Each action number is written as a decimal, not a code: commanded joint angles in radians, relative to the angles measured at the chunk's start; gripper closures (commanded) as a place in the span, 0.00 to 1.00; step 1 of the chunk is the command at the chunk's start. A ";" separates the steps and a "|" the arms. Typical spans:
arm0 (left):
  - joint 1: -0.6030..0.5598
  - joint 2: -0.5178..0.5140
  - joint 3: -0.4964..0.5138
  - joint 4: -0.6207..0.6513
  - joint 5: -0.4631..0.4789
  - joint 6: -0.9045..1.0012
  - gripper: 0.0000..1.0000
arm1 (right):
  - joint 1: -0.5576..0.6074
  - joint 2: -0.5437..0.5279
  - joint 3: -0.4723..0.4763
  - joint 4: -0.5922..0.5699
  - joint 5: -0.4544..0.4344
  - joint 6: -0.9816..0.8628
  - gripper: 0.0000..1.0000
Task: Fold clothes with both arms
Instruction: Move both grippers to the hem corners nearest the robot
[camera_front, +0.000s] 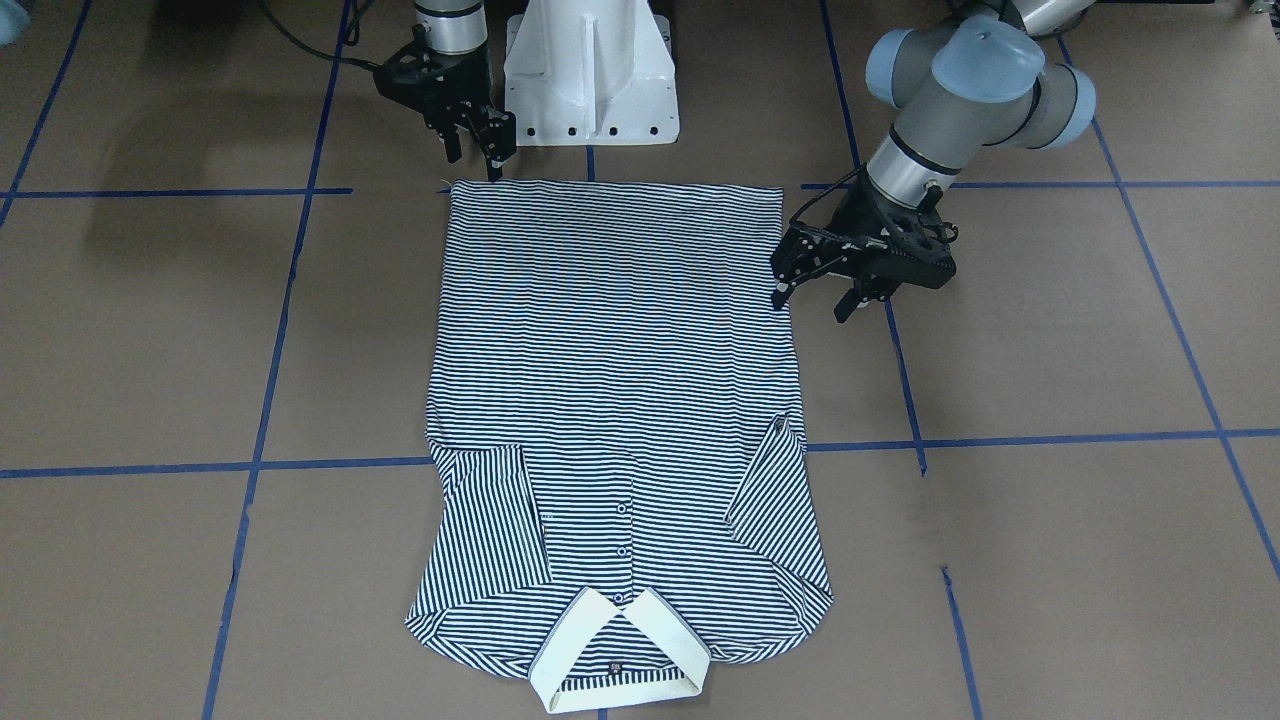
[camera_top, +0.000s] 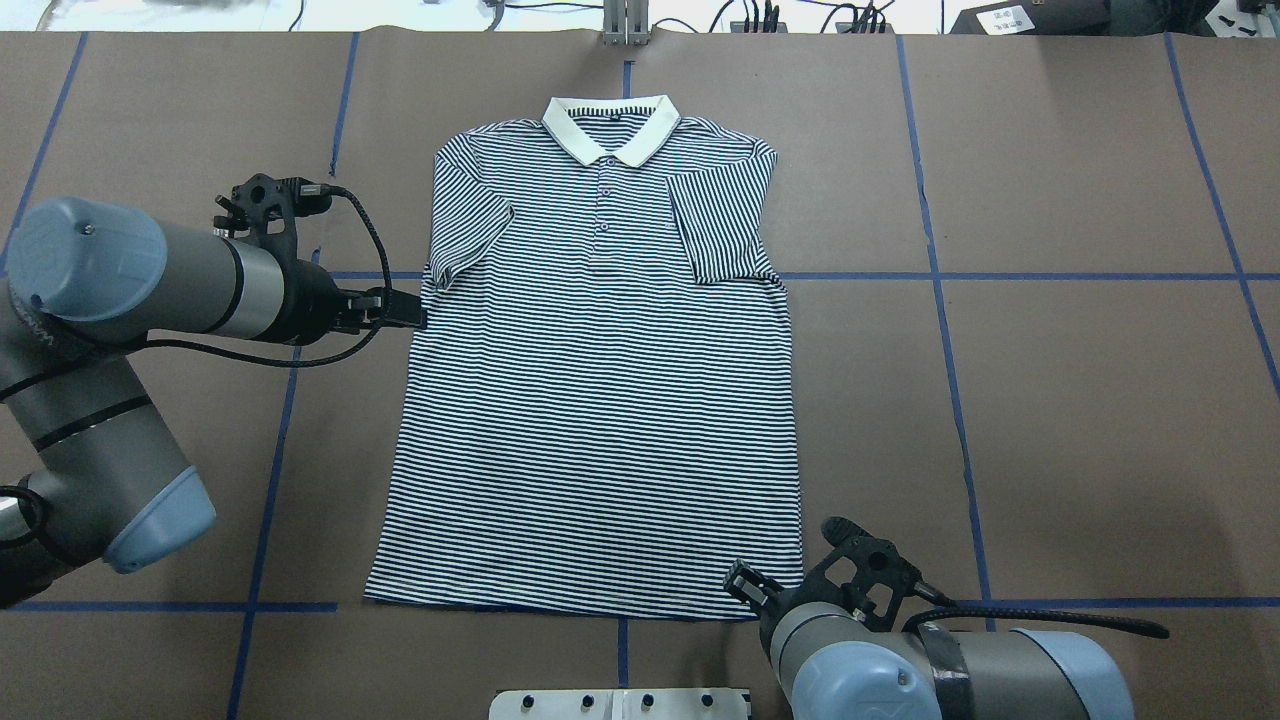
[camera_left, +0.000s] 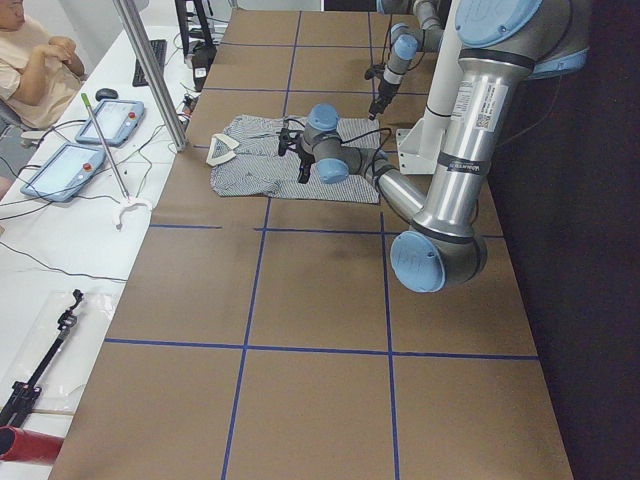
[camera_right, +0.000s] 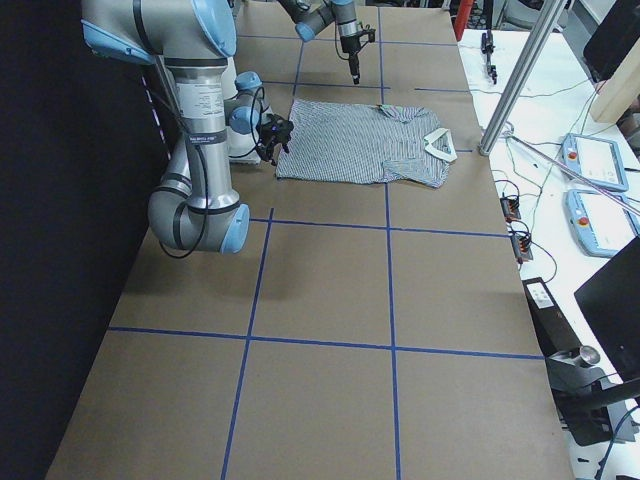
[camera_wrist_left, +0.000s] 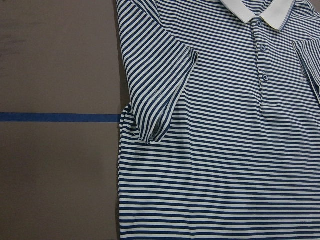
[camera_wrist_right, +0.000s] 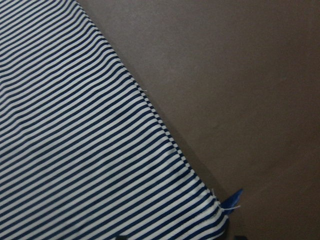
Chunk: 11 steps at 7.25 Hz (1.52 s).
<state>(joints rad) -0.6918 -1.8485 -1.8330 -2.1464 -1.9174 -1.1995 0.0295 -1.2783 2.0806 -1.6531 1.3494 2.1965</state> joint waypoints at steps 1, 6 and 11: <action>0.000 -0.001 -0.005 -0.003 0.001 -0.009 0.12 | -0.006 -0.001 -0.039 -0.001 0.004 0.003 0.27; 0.000 -0.001 -0.002 -0.003 0.006 -0.008 0.12 | 0.000 0.001 -0.042 -0.002 -0.003 0.006 0.48; 0.000 -0.003 -0.002 -0.003 0.008 -0.009 0.12 | -0.002 -0.007 -0.043 -0.004 -0.001 0.006 0.43</action>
<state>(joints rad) -0.6919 -1.8502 -1.8347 -2.1491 -1.9110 -1.2075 0.0289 -1.2845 2.0375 -1.6565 1.3483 2.2028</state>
